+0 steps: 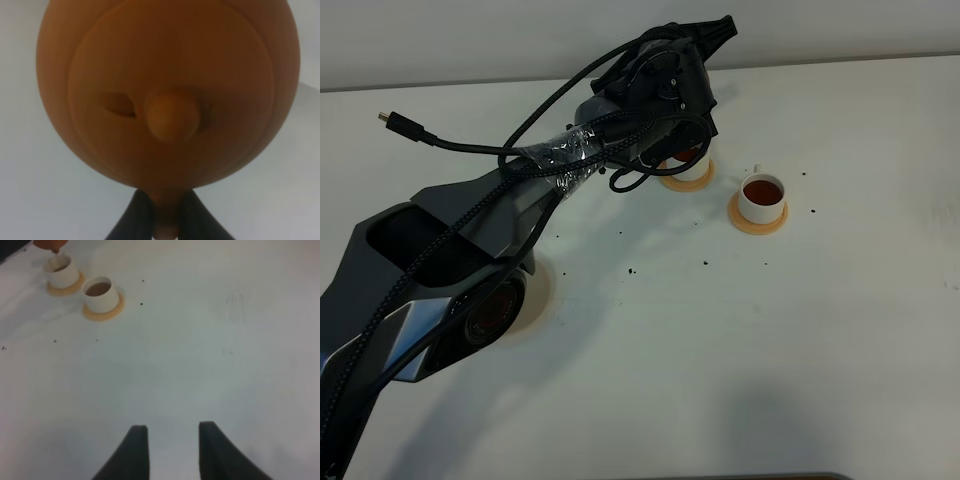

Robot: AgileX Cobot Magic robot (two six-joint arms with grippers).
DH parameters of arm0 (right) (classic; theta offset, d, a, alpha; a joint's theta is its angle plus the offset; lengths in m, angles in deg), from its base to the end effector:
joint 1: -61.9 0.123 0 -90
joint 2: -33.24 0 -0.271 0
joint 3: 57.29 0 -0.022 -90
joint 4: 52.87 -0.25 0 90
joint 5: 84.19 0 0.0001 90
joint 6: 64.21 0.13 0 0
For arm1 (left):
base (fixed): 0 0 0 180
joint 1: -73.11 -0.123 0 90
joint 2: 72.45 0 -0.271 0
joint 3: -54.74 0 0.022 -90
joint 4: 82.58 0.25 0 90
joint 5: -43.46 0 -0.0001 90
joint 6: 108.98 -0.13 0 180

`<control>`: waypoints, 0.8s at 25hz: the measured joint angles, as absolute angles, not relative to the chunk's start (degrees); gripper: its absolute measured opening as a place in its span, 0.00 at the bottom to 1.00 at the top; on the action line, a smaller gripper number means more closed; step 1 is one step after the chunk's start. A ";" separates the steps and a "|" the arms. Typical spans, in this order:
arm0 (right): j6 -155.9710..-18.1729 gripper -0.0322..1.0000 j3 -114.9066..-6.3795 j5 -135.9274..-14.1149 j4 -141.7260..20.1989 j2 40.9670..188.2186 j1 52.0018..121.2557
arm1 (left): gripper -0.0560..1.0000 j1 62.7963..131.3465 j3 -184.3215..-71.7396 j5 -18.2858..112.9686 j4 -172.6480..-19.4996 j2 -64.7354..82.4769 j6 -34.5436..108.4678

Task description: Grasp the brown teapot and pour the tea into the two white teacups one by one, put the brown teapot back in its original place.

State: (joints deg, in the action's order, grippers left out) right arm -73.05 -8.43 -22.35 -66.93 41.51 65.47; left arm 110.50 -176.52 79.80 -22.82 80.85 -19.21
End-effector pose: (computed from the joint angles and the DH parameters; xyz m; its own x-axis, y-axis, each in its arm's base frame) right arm 0.0399 0.0304 0.2560 -0.4628 -0.0647 -0.8841 -0.2663 0.9614 0.0690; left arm 0.5056 -0.3026 0.1543 0.4494 0.2869 0.8460 0.1033 -0.9574 0.2698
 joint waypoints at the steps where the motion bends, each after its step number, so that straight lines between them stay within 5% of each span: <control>1: -73.05 0.26 -8.43 -22.35 -66.93 41.51 65.47 | 0.16 110.50 -176.52 79.67 -22.82 80.85 -19.20; 20: -73.05 0.26 -8.43 -22.35 -66.93 41.51 65.47 | 0.16 110.50 -176.52 78.46 -20.64 80.85 -19.54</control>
